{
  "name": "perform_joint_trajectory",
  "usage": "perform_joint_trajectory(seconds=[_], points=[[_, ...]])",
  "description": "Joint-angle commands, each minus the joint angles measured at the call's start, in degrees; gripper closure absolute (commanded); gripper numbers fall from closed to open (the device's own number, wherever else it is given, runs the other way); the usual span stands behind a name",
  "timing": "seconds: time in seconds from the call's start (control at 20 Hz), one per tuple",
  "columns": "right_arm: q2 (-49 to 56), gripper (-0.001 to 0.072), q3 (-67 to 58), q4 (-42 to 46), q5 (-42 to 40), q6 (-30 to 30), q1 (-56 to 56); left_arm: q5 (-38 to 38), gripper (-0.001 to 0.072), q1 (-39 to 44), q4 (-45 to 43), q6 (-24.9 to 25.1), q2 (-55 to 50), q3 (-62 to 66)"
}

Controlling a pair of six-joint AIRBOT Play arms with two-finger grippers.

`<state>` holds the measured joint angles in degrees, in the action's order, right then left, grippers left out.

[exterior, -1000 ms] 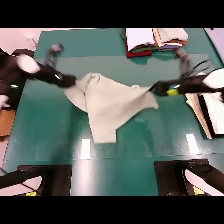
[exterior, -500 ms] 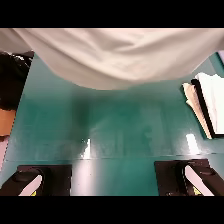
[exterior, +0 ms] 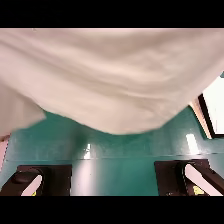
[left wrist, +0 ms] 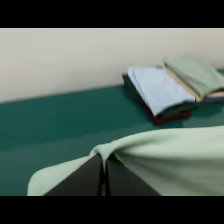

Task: Fold the shirts.

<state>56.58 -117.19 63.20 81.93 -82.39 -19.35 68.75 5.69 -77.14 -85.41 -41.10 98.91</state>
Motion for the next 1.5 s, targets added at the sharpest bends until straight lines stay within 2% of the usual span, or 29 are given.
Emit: perform_joint_trajectory(seconds=[0.0,0.1,0.25,0.35,0.55,0.6,0.65,0.7,0.8,0.85,0.95,1.1,1.25,1.3,1.45], points=[[6.56,0.0695,7.45,-1.42,0.83,-0.04,3.82,5.97,0.0685,0.00,5.11,-0.04,-4.68,-13.35],[11.85,0.0695,14.34,1.81,0.46,-0.04,8.37,3.80,0.0685,-0.02,8.22,1.14,-8.35,-25.55],[21.42,0.0695,20.83,9.68,-1.03,-0.11,14.36,-6.05,0.0685,-0.02,8.24,6.67,-15.65,-38.27],[27.34,0.0695,21.46,10.23,-4.26,-0.28,16.44,-14.16,0.0685,-0.02,8.24,10.71,-21.81,-39.54],[34.14,0.0691,19.23,7.61,-10.29,-2.32,17.49,-29.79,0.0684,-0.02,8.09,12.11,-31.15,-34.88],[35.30,0.0594,17.44,6.29,-10.78,-2.34,17.46,-32.22,0.0684,-0.02,7.85,11.98,-32.54,-33.33],[36.39,0.0372,14.97,5.11,-10.71,-2.49,16.81,-34.03,0.0682,-0.02,7.19,11.87,-33.62,-31.58],[37.03,0.0301,12.74,3.19,-10.16,-2.69,16.09,-34.95,0.0680,-0.04,6.58,11.58,-34.01,-29.94],[36.98,0.0301,9.70,0.79,-7.06,-2.54,13.92,-33.22,0.0261,-2.16,6.19,8.66,-34.01,-26.53],[35.95,0.0301,10.34,0.92,-4.92,-1.46,12.83,-29.75,0.0222,-4.44,6.21,7.23,-34.01,-24.79],[32.33,0.0301,16.06,0.96,-1.31,0.24,9.99,-21.38,0.0216,-9.73,6.45,5.35,-34.01,-23.28],[24.68,0.0301,32.06,1.01,0.11,0.61,5.97,-11.47,0.0215,-16.28,6.62,4.83,-34.01,-25.03],[17.46,0.0279,50.56,0.96,-0.20,0.63,3.89,-8.76,0.0216,-18.60,6.71,4.79,-34.03,-28.00],[15.41,0.0180,56.43,0.87,-1.03,0.63,3.54,-8.70,0.0216,-18.60,6.86,4.79,-34.03,-28.87],[9.99,0.0191,72.70,-0.42,-5.46,0.37,3.67,-8.61,0.0217,-18.58,9.55,4.81,-34.03,-30.12]])
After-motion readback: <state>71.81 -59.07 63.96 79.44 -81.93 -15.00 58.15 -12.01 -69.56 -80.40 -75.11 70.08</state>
